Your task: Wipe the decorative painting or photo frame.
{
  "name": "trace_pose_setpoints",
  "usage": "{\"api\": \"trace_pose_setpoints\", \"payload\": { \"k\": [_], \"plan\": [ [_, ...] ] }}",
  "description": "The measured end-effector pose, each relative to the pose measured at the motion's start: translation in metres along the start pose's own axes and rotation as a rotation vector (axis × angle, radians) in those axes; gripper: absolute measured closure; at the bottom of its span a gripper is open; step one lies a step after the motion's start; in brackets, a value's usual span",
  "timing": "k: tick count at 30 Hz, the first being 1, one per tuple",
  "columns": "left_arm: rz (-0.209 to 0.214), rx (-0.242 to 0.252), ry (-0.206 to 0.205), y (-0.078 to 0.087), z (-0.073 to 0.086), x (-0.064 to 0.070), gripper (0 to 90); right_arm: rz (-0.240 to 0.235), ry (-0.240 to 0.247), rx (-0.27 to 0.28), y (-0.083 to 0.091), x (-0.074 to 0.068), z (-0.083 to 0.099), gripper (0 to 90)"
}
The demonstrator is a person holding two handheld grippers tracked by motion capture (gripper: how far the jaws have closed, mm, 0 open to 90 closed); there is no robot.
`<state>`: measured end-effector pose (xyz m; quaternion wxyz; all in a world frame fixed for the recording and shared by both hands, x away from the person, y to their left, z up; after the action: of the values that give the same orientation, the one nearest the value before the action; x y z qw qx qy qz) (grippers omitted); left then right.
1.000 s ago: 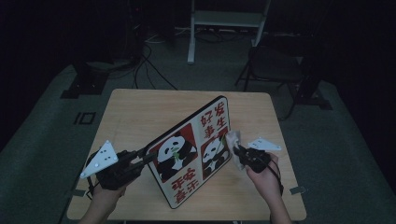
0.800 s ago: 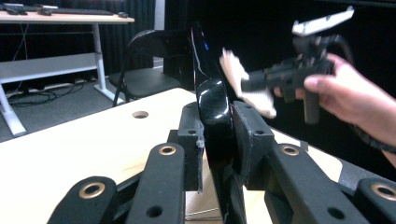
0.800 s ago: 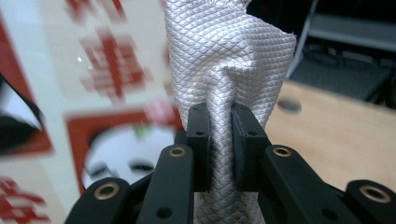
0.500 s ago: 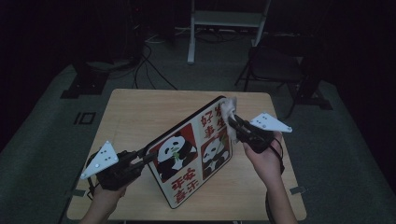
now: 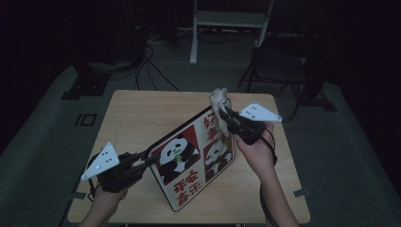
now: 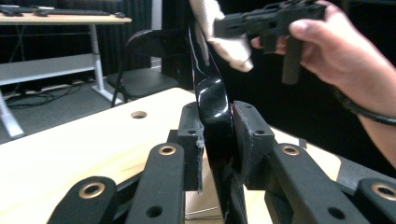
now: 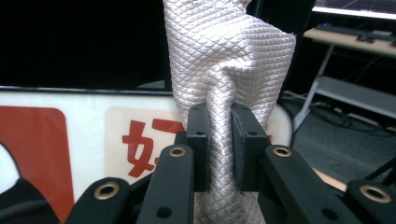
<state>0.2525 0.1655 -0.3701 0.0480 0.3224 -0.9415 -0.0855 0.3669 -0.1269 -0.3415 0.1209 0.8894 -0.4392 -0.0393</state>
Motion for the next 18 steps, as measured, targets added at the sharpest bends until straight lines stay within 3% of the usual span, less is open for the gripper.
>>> {"api": "trace_pose_setpoints", "payload": {
  "k": [4, 14, 18],
  "plan": [
    [0.014, 0.002, 0.002, 0.000, 0.000, -0.003, 75.1, 0.000, 0.008, -0.035, -0.011, 0.000, 0.009, 79.2],
    [0.023, 0.002, -0.003, 0.000, 0.001, -0.003, 74.5, 0.015, 0.021, -0.081, -0.014, 0.002, 0.025, 79.3],
    [0.016, -0.004, -0.015, -0.001, 0.000, -0.002, 74.0, 0.016, 0.013, -0.120, -0.016, 0.003, 0.044, 79.3]
  ]
}}
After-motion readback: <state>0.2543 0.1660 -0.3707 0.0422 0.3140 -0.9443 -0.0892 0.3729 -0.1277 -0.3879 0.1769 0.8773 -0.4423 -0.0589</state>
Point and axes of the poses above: each handheld gripper's, and its own axes: y roughly backward along the jaws, z roughly out of its underside, x roughly to its right, the point moved 5 cm from there along -y, roughly forward along the jaws, and after that the axes turned 2 degrees about -y, right-handed, at the moved point
